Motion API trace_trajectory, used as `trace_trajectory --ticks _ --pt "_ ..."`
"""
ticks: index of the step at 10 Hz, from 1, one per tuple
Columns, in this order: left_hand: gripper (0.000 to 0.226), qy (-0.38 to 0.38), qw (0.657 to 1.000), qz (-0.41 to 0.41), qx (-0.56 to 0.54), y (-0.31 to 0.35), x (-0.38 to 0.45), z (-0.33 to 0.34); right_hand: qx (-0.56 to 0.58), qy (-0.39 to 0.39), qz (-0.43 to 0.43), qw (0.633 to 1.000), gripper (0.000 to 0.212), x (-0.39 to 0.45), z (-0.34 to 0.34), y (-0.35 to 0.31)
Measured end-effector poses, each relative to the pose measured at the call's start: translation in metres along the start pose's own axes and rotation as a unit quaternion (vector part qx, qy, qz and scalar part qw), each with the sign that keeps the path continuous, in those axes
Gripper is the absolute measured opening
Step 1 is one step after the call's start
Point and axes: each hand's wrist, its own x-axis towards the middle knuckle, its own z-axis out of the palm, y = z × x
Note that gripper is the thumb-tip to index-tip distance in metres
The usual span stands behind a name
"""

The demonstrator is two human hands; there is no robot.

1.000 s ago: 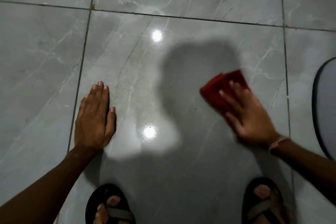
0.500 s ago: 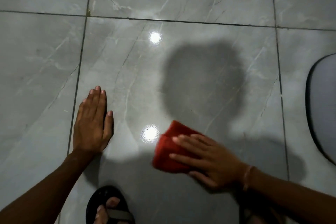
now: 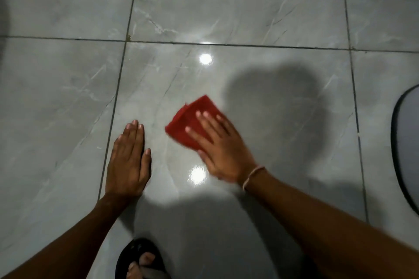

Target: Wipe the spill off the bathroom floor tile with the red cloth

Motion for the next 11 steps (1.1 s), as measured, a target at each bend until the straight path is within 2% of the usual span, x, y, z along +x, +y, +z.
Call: trace_trajectory --ticks 1,2,3,4,5,6,7,8,9,10,11 --pt "0.064 -0.043 0.999 0.008 0.022 0.004 0.003 -0.013 0.082 -0.048 0.001 0.996 0.068 -0.049 -0.010 -0.011" --pt "0.069 -0.077 0.994 0.040 0.065 0.030 -0.002 -0.048 0.191 -0.092 0.122 0.970 0.075 -0.083 -0.055 -0.002" --pt "0.062 -0.071 0.993 0.084 0.053 0.089 -0.014 -0.092 0.320 -0.104 0.286 0.897 0.065 -0.103 -0.138 0.000" --pt "0.054 -0.035 0.982 0.178 0.059 0.183 -0.022 -0.128 0.378 0.005 0.412 0.829 0.055 -0.131 -0.234 0.010" --pt "0.056 -0.062 0.984 0.168 -0.017 0.302 -0.006 -0.164 0.303 0.147 0.473 0.814 0.058 -0.172 -0.327 0.032" --pt "0.059 -0.108 0.970 0.204 -0.073 0.419 0.007 -0.182 0.206 0.255 0.466 0.822 0.055 -0.217 -0.398 0.067" --pt "0.059 -0.119 0.952 0.261 -0.111 0.526 0.021 -0.181 0.099 0.284 0.467 0.831 0.056 -0.263 -0.440 0.128" --pt "0.056 -0.143 0.943 0.276 -0.119 0.581 0.026 -0.167 0.003 0.127 0.420 0.898 0.062 -0.291 -0.428 0.168" --pt "0.054 -0.163 0.948 0.256 -0.098 0.597 0.022 -0.166 -0.020 -0.071 0.433 0.898 0.060 -0.313 -0.402 0.178" --pt "0.050 -0.125 0.955 0.264 -0.050 0.586 0.023 -0.168 0.001 -0.052 0.449 0.892 0.077 -0.301 -0.417 0.181" --pt "0.055 -0.125 0.962 0.241 -0.012 0.559 0.039 -0.223 0.089 0.074 0.447 0.887 0.068 -0.274 -0.496 0.173"
